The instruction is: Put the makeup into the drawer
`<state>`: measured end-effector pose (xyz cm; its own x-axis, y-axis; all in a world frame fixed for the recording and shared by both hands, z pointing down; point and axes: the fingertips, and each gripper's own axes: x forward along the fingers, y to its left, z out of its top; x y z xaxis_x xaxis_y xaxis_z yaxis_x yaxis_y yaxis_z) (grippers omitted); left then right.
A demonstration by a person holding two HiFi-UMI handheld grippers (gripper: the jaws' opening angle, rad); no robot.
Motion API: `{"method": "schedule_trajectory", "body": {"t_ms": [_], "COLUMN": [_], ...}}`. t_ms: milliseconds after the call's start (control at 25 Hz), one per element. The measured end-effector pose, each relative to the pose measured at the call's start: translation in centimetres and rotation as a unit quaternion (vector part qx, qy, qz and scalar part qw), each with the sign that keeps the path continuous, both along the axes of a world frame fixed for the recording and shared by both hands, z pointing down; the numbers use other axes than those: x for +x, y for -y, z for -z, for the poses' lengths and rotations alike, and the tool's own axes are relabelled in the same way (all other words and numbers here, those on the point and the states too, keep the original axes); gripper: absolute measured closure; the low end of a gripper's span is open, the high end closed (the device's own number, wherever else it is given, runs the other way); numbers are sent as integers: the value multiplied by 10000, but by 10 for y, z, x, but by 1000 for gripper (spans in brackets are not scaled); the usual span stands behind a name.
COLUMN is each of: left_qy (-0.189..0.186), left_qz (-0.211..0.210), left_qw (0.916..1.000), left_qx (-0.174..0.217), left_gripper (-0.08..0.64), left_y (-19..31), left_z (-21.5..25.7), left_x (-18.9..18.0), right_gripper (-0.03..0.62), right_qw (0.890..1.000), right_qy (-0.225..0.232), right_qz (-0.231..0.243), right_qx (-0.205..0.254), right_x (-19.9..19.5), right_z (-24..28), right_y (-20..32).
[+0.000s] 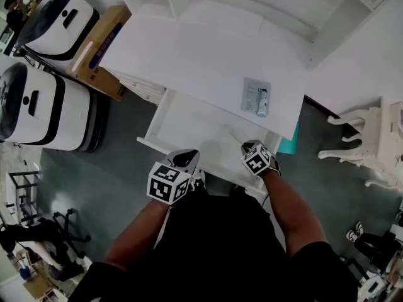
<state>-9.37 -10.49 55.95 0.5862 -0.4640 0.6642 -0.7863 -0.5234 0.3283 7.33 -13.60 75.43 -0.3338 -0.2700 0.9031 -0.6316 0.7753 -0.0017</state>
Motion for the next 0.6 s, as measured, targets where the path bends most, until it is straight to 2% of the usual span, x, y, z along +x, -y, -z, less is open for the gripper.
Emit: {"method": "schedule_trajectory", "body": {"t_ms": [160,400,600], "left_qy": [66,161,208], "left_qz": [178,522,604], "left_qw": [9998,9984,9977], "left_qx": [-44,-172,-229], "left_gripper": [549,549,549], "left_y": [-6,-10,-8], "left_z": [-3,-7,-8], "left_x": [-9,-27,-31], "right_gripper": [546,546,546], "right_qw": [9980,9975,9952], "right_qy": [-325,-419,-596], "right_qz": [540,525,732], "right_qx": [24,-223,-250], "right_x": [-14,-16,-13], "right_z": [-20,-44,-58], "right_y": [8,15,19]}}
